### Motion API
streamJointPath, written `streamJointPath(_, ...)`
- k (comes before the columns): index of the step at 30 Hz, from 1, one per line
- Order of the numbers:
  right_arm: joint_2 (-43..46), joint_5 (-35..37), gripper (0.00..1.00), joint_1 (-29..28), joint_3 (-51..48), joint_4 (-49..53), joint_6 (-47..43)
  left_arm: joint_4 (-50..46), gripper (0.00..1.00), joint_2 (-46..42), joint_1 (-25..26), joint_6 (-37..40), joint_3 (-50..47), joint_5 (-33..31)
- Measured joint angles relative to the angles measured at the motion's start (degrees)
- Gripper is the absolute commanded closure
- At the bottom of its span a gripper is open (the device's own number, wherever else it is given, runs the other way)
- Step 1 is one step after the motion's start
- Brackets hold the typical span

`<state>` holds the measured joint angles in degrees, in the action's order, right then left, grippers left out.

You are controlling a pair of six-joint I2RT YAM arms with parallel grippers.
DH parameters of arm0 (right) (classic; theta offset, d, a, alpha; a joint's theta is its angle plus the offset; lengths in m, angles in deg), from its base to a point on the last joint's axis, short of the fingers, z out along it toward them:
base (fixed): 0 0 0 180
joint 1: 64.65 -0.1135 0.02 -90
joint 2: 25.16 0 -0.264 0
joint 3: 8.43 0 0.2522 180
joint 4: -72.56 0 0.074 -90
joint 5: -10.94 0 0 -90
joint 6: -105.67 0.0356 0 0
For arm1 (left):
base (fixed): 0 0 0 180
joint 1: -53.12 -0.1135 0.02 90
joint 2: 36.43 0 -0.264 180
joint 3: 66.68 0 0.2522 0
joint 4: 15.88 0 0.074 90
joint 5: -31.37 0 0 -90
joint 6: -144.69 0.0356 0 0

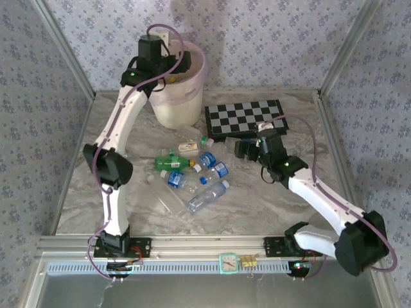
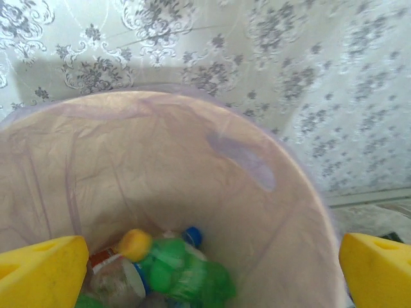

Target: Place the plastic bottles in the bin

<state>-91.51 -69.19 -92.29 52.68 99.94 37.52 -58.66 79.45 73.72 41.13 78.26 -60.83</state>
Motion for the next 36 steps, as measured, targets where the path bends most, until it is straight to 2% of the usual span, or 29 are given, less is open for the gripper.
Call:
streamJointPath(6, -8.33, -2.16, 0.00, 4.00, 5.31, 3.63, -2.43, 12.20, 0.00, -21.14, 1.44, -2.67, -28.04, -0.39)
streamJointPath(10, -13.90, -5.42, 0.00, 6.49, 9.05, 4.42, -5.09, 20.33, 0.00, -31.93, 1.36, -7.02, -45.83, -2.01)
streamJointPath(15, -21.09, -11.91, 0.00, 8.96, 14.51, 5.01, -10.14, 26.58, 0.00, -43.30, 1.27, -15.91, -68.17, -4.20)
streamJointPath(19, -27.41, -15.67, 0.00, 10.05, 20.31, 5.95, -13.84, 28.02, 0.00, -49.37, 1.27, -23.93, -81.42, -4.92)
streamJointPath(22, -32.02, -18.29, 0.00, 10.43, 24.15, 6.47, -16.17, 27.63, 0.00, -51.87, 1.81, -29.29, -87.71, -4.92)
streamJointPath(28, -37.35, -22.25, 0.00, 10.51, 25.77, 7.69, -18.34, 28.85, 0.00, -53.07, 7.61, -36.96, -94.88, -5.18)
streamJointPath(36, -38.53, -22.32, 0.00, 10.51, 25.33, 8.33, -19.37, 31.04, 0.00, -45.86, 9.79, -39.06, -92.54, -5.14)
